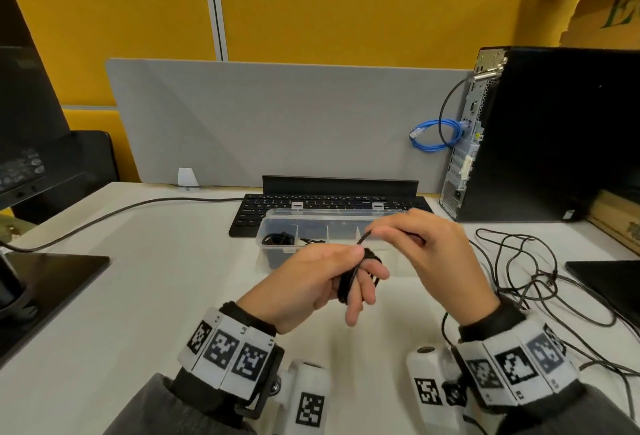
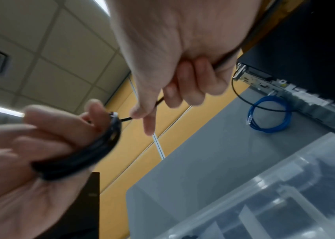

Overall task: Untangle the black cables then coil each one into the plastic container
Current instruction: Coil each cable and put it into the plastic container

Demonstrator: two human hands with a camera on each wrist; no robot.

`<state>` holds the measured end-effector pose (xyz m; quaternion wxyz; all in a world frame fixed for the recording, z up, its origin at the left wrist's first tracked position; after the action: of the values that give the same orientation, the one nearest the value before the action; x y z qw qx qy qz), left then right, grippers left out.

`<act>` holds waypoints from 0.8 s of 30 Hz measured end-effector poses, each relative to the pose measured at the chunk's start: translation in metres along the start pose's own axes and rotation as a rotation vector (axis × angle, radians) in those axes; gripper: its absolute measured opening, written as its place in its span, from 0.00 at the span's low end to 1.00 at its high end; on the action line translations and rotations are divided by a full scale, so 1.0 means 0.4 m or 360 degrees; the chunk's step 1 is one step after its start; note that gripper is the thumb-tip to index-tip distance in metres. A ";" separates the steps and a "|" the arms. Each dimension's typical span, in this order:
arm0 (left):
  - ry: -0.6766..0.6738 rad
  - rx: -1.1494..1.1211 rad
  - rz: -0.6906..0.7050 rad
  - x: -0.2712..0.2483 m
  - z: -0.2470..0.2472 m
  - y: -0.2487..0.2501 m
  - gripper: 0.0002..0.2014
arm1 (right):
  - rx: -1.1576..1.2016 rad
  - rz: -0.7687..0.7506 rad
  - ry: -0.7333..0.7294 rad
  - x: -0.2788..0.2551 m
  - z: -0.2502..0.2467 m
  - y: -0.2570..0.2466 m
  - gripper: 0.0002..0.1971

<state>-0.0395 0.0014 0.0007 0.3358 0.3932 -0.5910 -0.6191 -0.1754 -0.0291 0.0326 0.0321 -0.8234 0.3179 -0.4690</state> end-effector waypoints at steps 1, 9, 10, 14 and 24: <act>0.0001 -0.0104 0.0060 -0.001 -0.002 0.009 0.19 | -0.0004 0.0061 -0.0104 0.000 0.005 0.017 0.18; 0.0504 -0.0569 0.0400 -0.005 -0.078 0.036 0.15 | -0.0037 -0.0019 -0.1108 -0.064 0.132 -0.039 0.15; 0.0615 -0.0406 0.0403 -0.007 -0.082 0.037 0.14 | 0.0000 -0.0032 -0.1096 -0.062 0.128 -0.047 0.12; 0.1101 -0.0809 0.0618 -0.039 -0.164 0.035 0.12 | -0.0049 0.0104 -0.1021 -0.042 0.041 -0.002 0.11; 0.1811 -0.1683 0.1003 -0.186 -0.389 -0.027 0.09 | -0.0662 0.0570 0.0176 -0.041 -0.354 0.258 0.15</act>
<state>0.1333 -0.0051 -0.0022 0.8803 0.2526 -0.0454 -0.3990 -0.3446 -0.0675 0.0632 -0.0727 -0.7161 0.5491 -0.4247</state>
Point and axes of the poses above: each hand's wrist, its own x-axis towards the middle knuckle, its own z-axis out of the palm, y = z × x, the point moved 6 cm from there along x, towards the middle knuckle, and after that the axes turned 12 degrees about -z, right-handed, at the moved point
